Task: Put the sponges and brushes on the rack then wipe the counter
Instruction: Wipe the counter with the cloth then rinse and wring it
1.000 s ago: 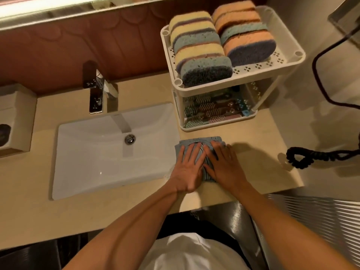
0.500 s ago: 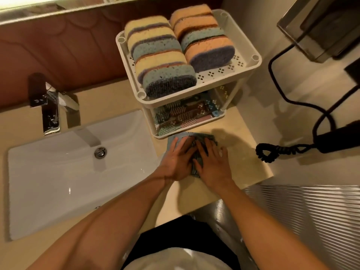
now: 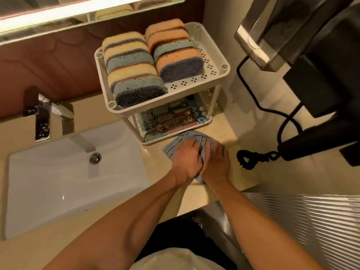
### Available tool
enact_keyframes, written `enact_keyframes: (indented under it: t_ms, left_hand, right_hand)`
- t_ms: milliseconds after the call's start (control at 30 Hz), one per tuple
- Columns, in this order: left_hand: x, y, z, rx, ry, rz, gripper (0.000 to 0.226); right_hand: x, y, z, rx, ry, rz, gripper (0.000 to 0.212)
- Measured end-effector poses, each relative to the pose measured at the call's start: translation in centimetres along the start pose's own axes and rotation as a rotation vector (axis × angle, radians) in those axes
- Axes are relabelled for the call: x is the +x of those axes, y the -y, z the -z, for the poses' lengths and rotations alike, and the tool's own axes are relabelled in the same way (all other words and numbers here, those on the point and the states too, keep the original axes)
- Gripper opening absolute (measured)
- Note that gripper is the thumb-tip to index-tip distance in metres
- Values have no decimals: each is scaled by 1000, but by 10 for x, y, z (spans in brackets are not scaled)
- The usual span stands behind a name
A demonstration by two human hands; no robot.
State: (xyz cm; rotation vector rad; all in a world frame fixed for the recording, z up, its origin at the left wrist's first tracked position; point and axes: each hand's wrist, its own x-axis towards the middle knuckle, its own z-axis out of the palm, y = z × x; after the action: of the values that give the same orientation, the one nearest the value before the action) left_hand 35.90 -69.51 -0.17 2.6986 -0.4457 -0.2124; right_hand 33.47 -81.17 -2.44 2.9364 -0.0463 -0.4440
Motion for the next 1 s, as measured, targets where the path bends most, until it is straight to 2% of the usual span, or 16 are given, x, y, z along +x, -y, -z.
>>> enact_keyframes:
  t_ms: [67,167,333,367,467,567,667,767,1000]
  left_hand:
    - [-15,1,-12,43,-53,69,40]
    - [-14,-2,-24,-1,91,107,61]
    - [21,-18,-24,-150,269,149,60]
    - [29,-20,-25,-160,292,138,60]
    - [44,-23,-27,-197,351,83,61]
    - [50,-26,-33,-194,354,54,61]
    - [53,-23,-33,-234,341,48,61]
    - [57,-23,-32,-252,345,2,60]
    - [62,-31,-38,-317,351,-51,64]
  right_hand:
    - [2,-2,0,12,-41,-23,83]
    - [7,-1,2,36,0,-78,74]
    - [18,-8,4,19,90,-198,41]
    - [23,-10,5,19,115,-229,43]
    - [26,-20,4,-86,117,-250,69]
    - [23,-30,-5,-97,28,-56,95]
    - [28,-36,-14,63,-7,-3,117]
    - [30,-39,-28,135,-24,36,113]
    - [26,-44,-44,176,-50,-56,99]
